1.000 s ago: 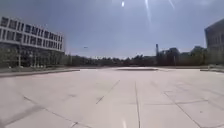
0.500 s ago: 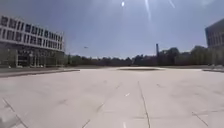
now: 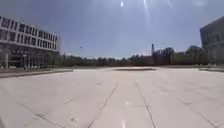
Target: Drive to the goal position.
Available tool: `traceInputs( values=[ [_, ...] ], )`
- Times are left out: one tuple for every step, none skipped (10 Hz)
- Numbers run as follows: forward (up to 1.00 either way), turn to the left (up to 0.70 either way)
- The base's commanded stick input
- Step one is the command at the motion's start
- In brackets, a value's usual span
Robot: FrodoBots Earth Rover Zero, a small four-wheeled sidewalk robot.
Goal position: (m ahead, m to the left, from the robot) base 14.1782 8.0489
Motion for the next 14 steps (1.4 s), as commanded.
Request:
traceInputs(
  values=[
    [0.85,0.0],
    [0.85,0.0],
    [0.85,0.0],
    [0.85,0.03],
    [0.85,0.32],
    [0.85,0.33],
    [0.85,0.18],
    [0.85,0.02],
    [0.85,0.0],
    [0.85,0.0],
    [0.85,0.0],
    [0.85,0.0],
    [0.85,0.0],
    [0.85,0.0]
  ],
)
